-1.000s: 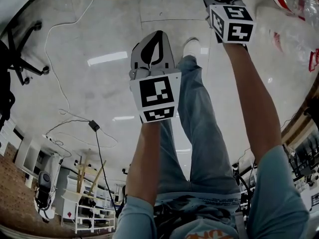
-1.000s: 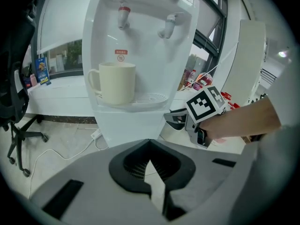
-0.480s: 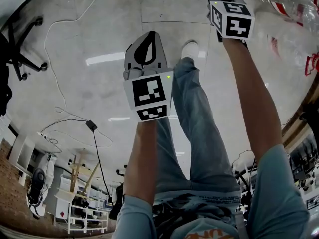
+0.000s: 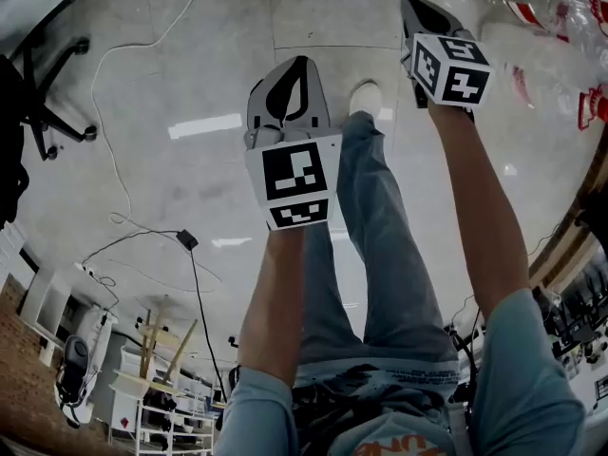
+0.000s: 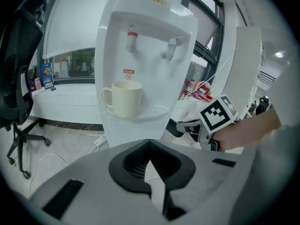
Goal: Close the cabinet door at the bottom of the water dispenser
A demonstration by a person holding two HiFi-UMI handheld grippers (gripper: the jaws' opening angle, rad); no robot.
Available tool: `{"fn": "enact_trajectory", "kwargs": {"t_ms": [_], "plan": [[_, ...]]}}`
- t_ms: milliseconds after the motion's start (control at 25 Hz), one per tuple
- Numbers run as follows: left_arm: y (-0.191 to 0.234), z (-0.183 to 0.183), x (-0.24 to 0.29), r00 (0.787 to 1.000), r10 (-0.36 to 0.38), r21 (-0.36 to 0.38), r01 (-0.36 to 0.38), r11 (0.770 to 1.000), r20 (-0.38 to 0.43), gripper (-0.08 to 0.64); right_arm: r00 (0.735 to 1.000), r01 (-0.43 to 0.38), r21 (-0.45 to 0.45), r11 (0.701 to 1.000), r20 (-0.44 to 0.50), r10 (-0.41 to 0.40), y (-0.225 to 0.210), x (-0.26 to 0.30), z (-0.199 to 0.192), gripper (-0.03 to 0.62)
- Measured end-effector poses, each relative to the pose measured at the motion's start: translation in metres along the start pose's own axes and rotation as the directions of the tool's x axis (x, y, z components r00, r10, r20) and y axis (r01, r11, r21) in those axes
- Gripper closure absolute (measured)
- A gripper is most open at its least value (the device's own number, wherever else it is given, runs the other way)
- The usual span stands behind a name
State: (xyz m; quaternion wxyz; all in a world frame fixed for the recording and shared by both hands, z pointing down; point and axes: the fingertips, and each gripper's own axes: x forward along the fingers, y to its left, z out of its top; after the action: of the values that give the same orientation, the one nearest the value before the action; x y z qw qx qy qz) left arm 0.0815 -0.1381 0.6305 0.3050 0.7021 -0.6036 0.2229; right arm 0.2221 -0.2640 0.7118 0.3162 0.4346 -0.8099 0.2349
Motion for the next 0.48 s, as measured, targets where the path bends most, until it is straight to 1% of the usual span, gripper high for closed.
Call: {"fn": "enact_trajectory", "kwargs": {"t_ms": [200, 280, 360, 400, 480], "plan": [[-0.004, 0.014, -0.032, 0.998, -0.060, 0.067, 0.058, 0.996, 0.023, 0.552, 0.998, 0.020, 0.101, 0.995, 0.055, -0.025, 0.025, -0.055, -0.006, 0.565], [-0.003, 0.023, -0.049, 0.996, -0.088, 0.104, 0.084, 0.991, 0.032, 0.552, 0.997, 0.046, 0.109, 0.993, 0.062, -0.053, 0.038, -0.076, -0.004, 0.565], [0.003, 0.029, -0.070, 0.993, -0.111, 0.138, 0.104, 0.985, 0.037, 0.552, 0.994, 0.075, 0.097, 0.992, 0.070, -0.082, 0.057, -0.098, 0.003, 0.565], [0.006, 0.034, -0.081, 0.992, -0.117, 0.150, 0.109, 0.983, 0.042, 0.552, 0.993, 0.075, 0.101, 0.992, 0.086, -0.084, 0.069, -0.109, 0.009, 0.565], [0.013, 0.047, -0.105, 0.991, -0.117, 0.164, 0.105, 0.981, 0.065, 0.552, 0.988, 0.050, 0.121, 0.991, 0.139, -0.067, 0.093, -0.132, 0.026, 0.565]]}}
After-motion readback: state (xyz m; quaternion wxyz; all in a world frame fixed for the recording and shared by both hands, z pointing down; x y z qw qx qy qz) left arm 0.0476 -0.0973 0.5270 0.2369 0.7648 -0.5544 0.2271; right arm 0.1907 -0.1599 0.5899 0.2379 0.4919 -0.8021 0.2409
